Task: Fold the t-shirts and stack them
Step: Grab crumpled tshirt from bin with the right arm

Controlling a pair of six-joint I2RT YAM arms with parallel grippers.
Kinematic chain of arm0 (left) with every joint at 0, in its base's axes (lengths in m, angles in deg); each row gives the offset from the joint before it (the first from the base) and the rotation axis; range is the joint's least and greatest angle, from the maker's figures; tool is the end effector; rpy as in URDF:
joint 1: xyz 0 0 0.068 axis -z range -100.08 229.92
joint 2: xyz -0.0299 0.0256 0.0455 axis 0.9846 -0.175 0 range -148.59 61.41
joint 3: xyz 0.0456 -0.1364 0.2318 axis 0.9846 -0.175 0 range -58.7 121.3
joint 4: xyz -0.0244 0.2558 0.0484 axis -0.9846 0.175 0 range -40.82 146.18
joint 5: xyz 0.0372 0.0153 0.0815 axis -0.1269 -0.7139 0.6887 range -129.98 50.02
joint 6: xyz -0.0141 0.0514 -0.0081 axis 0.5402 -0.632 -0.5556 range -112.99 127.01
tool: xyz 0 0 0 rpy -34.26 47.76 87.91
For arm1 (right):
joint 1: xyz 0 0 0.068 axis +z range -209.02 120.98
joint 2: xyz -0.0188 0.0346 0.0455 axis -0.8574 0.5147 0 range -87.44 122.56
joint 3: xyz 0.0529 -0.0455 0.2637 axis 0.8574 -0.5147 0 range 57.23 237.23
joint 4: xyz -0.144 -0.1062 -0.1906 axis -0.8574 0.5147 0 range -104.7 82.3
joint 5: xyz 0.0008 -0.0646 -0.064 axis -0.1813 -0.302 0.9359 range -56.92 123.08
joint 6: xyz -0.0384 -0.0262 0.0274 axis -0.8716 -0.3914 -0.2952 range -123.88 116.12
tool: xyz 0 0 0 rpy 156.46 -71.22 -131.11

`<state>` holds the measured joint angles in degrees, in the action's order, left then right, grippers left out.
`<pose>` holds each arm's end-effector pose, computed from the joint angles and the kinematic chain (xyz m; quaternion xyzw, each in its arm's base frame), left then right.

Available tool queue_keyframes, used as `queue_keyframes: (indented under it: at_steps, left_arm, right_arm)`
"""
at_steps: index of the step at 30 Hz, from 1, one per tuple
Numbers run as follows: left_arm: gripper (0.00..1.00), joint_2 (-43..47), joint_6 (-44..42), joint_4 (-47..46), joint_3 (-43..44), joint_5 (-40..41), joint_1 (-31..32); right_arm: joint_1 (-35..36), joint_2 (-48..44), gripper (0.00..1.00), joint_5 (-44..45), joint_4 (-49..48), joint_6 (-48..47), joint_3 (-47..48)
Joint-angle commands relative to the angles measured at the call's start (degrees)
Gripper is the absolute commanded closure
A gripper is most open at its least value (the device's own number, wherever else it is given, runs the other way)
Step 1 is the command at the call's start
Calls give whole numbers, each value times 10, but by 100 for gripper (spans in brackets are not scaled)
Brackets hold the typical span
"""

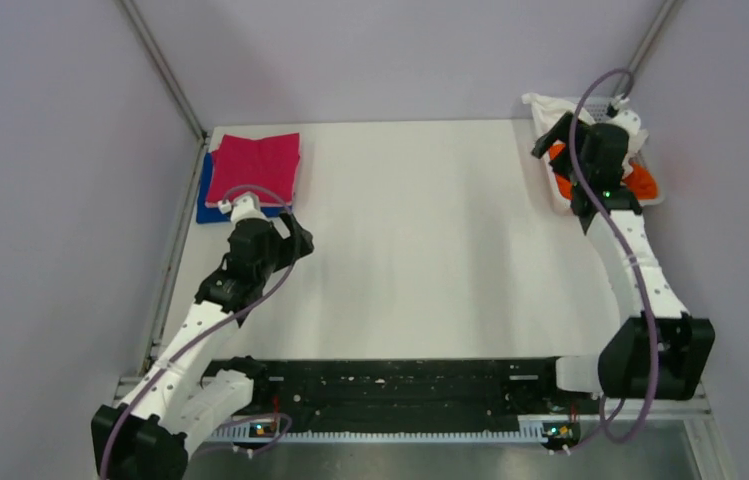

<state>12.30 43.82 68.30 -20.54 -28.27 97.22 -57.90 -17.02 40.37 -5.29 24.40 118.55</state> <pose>0.1867 -0.0506 0.2710 -0.1963 0.8407 -0.1473 0.4827 0.2866 0.0011 0.3480 0.2262 0.7787 0.0981 0.5770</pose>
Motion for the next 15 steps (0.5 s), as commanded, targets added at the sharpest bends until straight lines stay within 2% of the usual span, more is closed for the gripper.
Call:
queue_keyframes:
  at_steps: [1, 7, 15]
  left_arm:
    - [1, -22, 3, -53, 18, 23, 2]
    - [1, -64, -1, -65, 31, 46, 2]
    - [1, -120, -7, -68, 55, 85, 0]
  right_arm:
    - [-92, 146, 1, -8, 38, -36, 153]
    - [-138, 342, 2, -7, 38, -44, 331]
    - [-148, 626, 5, 14, 28, -6, 607]
